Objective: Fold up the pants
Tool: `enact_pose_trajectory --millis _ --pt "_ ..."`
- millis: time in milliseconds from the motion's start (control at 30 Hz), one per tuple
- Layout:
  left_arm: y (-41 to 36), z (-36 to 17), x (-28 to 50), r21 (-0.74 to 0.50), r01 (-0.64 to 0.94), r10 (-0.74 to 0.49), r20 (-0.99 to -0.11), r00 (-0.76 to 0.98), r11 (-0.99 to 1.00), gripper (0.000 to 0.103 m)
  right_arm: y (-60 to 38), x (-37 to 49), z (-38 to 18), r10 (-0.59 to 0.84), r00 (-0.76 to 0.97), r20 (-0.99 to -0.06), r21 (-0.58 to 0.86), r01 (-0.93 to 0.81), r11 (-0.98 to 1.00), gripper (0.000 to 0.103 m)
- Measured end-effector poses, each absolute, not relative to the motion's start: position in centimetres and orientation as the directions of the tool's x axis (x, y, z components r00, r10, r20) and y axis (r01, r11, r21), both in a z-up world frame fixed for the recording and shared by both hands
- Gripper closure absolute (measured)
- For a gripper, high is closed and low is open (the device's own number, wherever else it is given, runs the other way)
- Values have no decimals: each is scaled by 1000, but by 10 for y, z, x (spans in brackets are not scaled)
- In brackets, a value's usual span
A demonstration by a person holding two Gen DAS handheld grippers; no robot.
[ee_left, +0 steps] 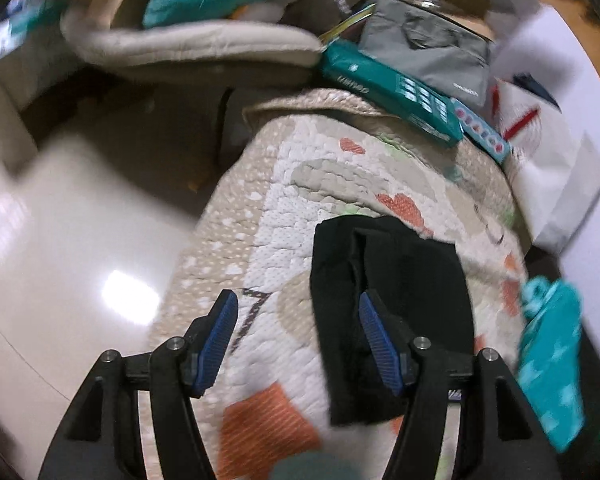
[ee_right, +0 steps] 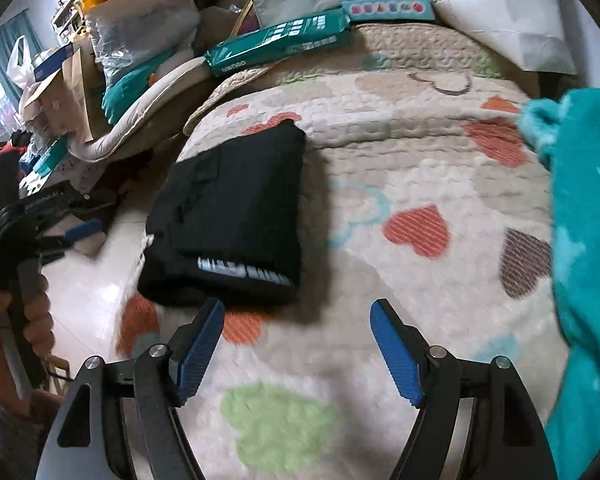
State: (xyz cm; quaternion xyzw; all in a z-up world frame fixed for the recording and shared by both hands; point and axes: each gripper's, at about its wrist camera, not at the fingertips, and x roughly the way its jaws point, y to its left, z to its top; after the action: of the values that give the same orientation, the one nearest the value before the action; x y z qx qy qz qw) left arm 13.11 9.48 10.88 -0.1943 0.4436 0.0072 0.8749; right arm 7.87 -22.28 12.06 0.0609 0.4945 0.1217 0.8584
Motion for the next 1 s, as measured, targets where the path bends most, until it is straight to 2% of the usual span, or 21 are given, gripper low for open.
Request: enact_pose_trajectory --millis 100,233,433,633,767,1000 --pt "79 116 103 -231 -152 -85 -769 634 961 40 -234 64 121 278 490 -826 258 -111 960 22" --pt "72 107 61 -262 -167 -104 -775 623 951 34 -244 55 123 304 507 -806 304 -86 949 22" --pt "60 92 22 -197 -203 -39 -804 594 959 34 -237 43 130 341 524 -780 336 -110 936 21" --pt "62 93 -2 -218 -245 -26 -793 609 945 34 -227 30 129 344 523 -780 319 -141 937 20" --pt "52 94 -3 -148 -224 22 -788 615 963 34 -220 27 125 325 520 -790 288 -153 945 20" --pt "23 94 -2 -64 -133 35 -776 630 989 34 -205 18 124 267 552 -790 187 -198 962 20"
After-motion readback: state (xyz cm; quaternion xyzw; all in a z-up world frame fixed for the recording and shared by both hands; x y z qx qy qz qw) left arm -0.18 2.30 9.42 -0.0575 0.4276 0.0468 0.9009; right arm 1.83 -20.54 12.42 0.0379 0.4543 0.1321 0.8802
